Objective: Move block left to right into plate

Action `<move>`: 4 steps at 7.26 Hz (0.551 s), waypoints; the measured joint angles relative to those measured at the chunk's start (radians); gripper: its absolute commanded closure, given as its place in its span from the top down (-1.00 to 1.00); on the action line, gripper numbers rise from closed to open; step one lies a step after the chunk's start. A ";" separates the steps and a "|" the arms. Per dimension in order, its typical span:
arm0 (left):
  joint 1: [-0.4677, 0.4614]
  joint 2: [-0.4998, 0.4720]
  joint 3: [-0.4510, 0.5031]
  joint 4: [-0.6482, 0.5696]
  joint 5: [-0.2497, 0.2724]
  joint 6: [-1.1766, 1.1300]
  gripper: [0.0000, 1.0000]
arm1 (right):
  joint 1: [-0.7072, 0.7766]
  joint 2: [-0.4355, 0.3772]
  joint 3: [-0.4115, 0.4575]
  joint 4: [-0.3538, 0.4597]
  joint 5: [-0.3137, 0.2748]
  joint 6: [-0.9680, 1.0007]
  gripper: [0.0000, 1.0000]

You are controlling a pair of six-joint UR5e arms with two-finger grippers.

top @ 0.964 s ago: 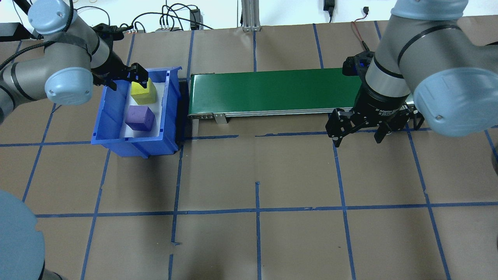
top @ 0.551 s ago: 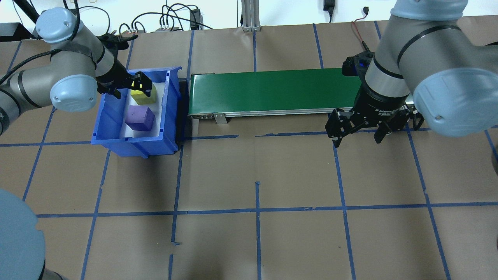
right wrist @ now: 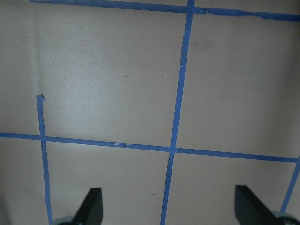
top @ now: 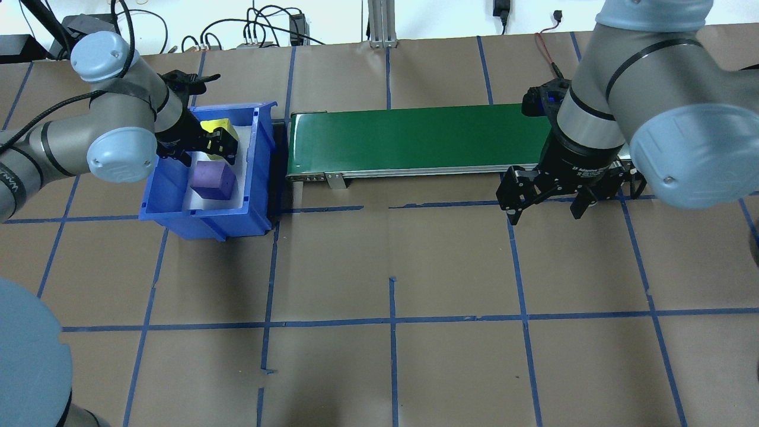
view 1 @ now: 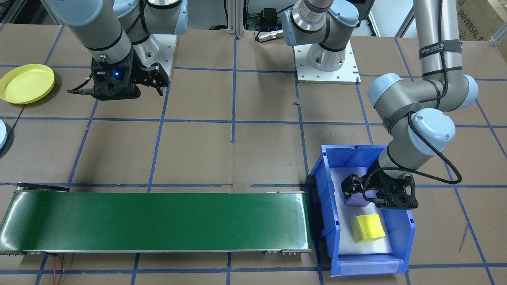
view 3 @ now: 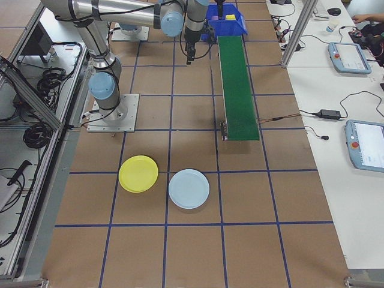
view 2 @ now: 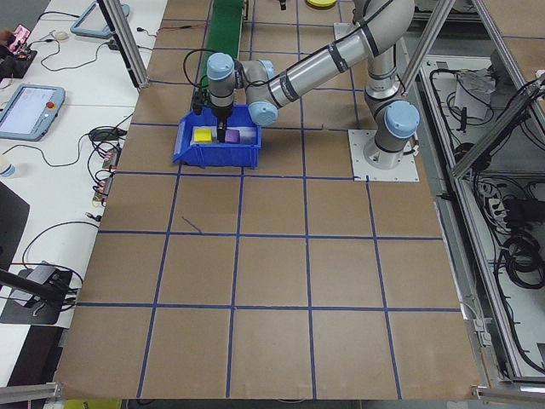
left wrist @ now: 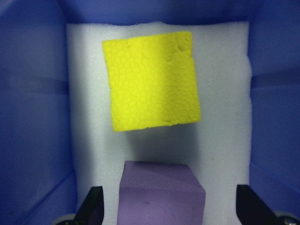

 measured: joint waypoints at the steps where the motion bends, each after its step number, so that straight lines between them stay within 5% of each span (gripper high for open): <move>1: 0.000 -0.003 -0.003 0.000 0.000 0.019 1.00 | 0.000 0.000 0.002 0.000 0.000 0.000 1.00; 3: 0.000 -0.010 -0.026 0.000 0.006 0.074 0.97 | -0.002 0.000 0.000 0.001 -0.001 -0.001 1.00; 4: 0.001 -0.012 -0.048 0.000 0.008 0.087 0.68 | -0.004 0.000 -0.002 0.001 -0.002 -0.001 1.00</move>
